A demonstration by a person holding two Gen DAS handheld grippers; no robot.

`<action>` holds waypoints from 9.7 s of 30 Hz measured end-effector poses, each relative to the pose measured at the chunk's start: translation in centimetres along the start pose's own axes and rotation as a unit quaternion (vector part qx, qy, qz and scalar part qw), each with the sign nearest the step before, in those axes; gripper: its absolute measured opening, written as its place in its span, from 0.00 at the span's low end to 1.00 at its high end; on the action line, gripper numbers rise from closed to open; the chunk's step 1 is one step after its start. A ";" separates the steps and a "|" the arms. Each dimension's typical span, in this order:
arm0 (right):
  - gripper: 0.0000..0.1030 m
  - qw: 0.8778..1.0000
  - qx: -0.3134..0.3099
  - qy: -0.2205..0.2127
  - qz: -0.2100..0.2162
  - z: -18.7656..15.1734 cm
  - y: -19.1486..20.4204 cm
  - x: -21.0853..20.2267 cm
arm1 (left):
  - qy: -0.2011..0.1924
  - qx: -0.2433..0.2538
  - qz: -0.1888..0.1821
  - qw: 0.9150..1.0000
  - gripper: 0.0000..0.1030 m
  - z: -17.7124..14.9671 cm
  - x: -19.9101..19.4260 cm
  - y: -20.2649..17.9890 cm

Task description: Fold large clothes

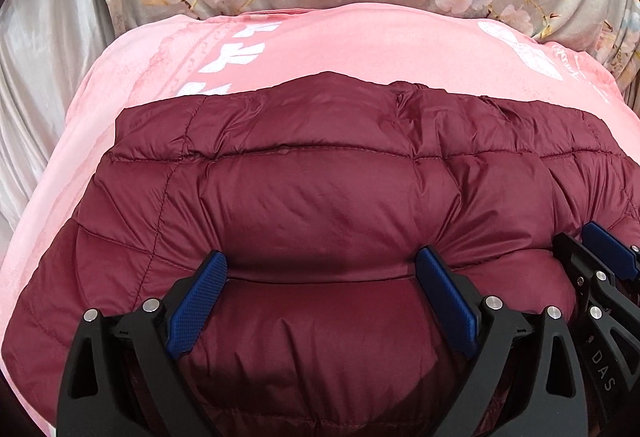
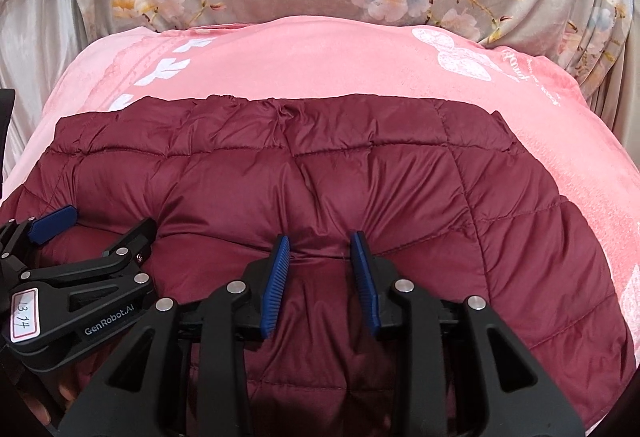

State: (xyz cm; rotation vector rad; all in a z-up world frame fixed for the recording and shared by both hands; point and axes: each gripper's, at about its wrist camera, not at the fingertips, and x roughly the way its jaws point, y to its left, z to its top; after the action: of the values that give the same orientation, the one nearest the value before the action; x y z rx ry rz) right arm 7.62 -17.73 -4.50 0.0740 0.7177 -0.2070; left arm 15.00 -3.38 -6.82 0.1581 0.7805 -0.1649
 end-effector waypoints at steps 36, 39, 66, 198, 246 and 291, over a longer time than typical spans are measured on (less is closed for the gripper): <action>0.23 0.992 0.002 0.037 0.118 -4.1 4.9 -4.5 | 0.072 -0.313 -0.133 0.938 0.79 -8.0 -6.4 20.3; 0.12 0.991 0.018 0.033 0.130 -4.1 4.3 -5.1 | 0.078 -0.300 -0.140 0.940 0.55 -7.4 -5.8 19.0; 0.02 0.987 0.151 0.020 0.054 -5.4 -12.1 -12.7 | 0.080 0.032 -0.267 0.960 0.26 0.7 -12.9 -10.8; 0.11 0.985 0.166 0.031 -0.020 3.6 -20.5 4.9 | 0.010 0.041 -0.041 0.998 0.86 8.6 1.5 -17.6; 0.32 0.926 0.301 0.039 0.223 -3.4 -21.0 -2.5 | 0.122 -0.083 -0.277 0.950 0.70 1.6 -4.0 -7.7; 0.16 0.963 0.083 -0.100 0.236 19.7 -1.9 10.2 | -0.155 0.011 -0.188 0.970 0.37 18.0 5.4 7.8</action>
State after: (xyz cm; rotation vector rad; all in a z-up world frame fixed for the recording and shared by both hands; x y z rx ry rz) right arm 27.40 -23.95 3.60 0.3749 0.4631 0.1829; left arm 32.71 0.08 2.55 0.0023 0.4891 -0.5463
